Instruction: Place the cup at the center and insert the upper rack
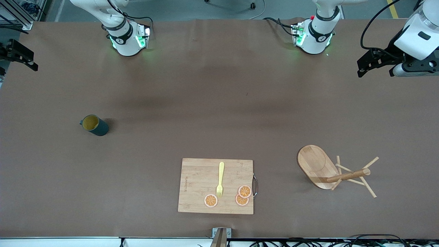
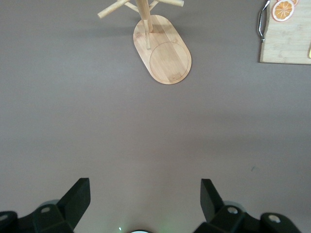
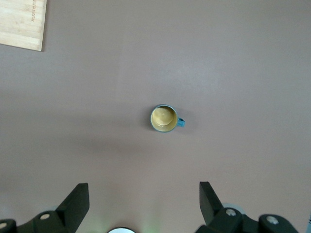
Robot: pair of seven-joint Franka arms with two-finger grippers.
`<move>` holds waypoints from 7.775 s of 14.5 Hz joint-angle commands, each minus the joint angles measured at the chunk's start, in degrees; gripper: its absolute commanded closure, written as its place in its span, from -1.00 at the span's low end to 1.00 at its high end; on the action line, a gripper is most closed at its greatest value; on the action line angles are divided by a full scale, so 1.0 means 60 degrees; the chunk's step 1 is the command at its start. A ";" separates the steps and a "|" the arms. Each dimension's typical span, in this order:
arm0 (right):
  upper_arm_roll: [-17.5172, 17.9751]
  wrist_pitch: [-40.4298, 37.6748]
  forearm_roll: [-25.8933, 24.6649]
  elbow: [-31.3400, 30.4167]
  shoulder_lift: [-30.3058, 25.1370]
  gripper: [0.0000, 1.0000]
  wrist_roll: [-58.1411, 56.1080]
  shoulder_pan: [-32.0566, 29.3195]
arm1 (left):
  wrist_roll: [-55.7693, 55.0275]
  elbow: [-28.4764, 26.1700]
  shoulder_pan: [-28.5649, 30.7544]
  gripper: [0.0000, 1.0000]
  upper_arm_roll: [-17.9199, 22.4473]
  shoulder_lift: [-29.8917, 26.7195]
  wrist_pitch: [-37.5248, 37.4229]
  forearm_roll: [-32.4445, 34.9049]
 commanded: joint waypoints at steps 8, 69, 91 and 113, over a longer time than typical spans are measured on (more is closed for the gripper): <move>0.0040 -0.0587 0.0417 0.0303 0.0235 -1.00 0.0115 -0.0203 | 0.0195 0.0517 0.0086 -1.00 0.0073 0.0319 -0.0193 -0.0043; 0.0158 0.7470 0.1428 -0.0693 0.6945 -1.00 1.3299 0.8571 | -0.0782 -0.0493 -0.0045 -1.00 -0.0833 0.1154 0.1067 -0.0117; 0.0040 -0.0090 -0.0037 0.1855 0.3736 -1.00 0.1580 0.0222 | -1.6236 0.1949 -0.5872 -1.00 -0.4322 0.7346 0.2268 0.5855; 0.0143 -0.0720 -0.0140 0.0422 0.1116 -1.00 0.1243 -0.0204 | -1.9815 0.3476 -1.1354 0.25 0.1493 1.0163 0.2795 0.6812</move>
